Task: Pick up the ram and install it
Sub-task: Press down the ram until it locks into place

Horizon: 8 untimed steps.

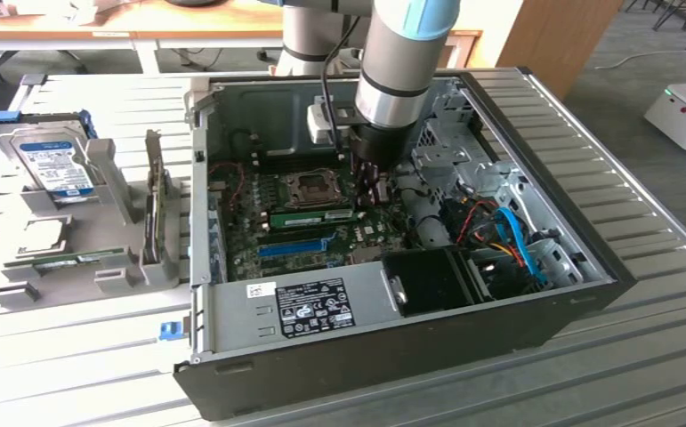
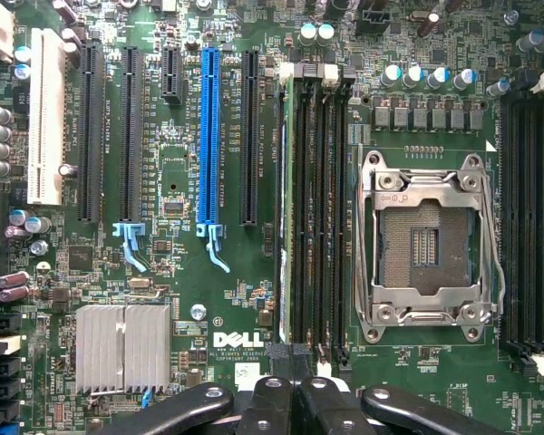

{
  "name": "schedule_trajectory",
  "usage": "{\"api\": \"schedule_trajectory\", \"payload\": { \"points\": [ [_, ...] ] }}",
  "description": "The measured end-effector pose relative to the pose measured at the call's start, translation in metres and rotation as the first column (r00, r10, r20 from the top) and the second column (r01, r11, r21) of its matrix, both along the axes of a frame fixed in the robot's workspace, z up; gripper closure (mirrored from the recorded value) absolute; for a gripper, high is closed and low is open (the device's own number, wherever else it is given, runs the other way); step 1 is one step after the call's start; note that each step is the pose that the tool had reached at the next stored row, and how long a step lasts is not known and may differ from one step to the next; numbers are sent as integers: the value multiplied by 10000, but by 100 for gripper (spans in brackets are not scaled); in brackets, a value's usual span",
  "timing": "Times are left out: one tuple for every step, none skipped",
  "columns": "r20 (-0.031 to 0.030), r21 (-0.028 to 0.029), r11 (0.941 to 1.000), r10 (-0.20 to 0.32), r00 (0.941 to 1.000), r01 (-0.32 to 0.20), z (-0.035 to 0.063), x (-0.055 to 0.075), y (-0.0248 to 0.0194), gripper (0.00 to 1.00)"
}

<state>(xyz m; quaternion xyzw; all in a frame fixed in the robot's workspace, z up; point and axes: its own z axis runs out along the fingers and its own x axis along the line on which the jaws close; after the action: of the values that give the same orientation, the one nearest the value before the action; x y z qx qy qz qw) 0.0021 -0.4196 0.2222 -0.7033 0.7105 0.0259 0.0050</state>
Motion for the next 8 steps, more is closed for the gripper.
{"api": "schedule_trajectory", "payload": {
  "points": [
    [0,0,10000,0,10000,0,0,0,0,89],
    [0,0,10000,0,10000,0,0,0,0,89],
    [0,0,10000,0,10000,0,0,0,0,89],
    [1,4,10000,0,10000,0,3,0,1,89],
    [-1,10,10000,-1,10000,1,9,0,1,89],
    [0,7,10000,-2,10000,2,20,0,1,89],
    [-1,1,10000,-1,10000,1,34,0,0,89],
    [-3,1,10000,-2,10000,2,46,-1,0,89]
  ]
}}
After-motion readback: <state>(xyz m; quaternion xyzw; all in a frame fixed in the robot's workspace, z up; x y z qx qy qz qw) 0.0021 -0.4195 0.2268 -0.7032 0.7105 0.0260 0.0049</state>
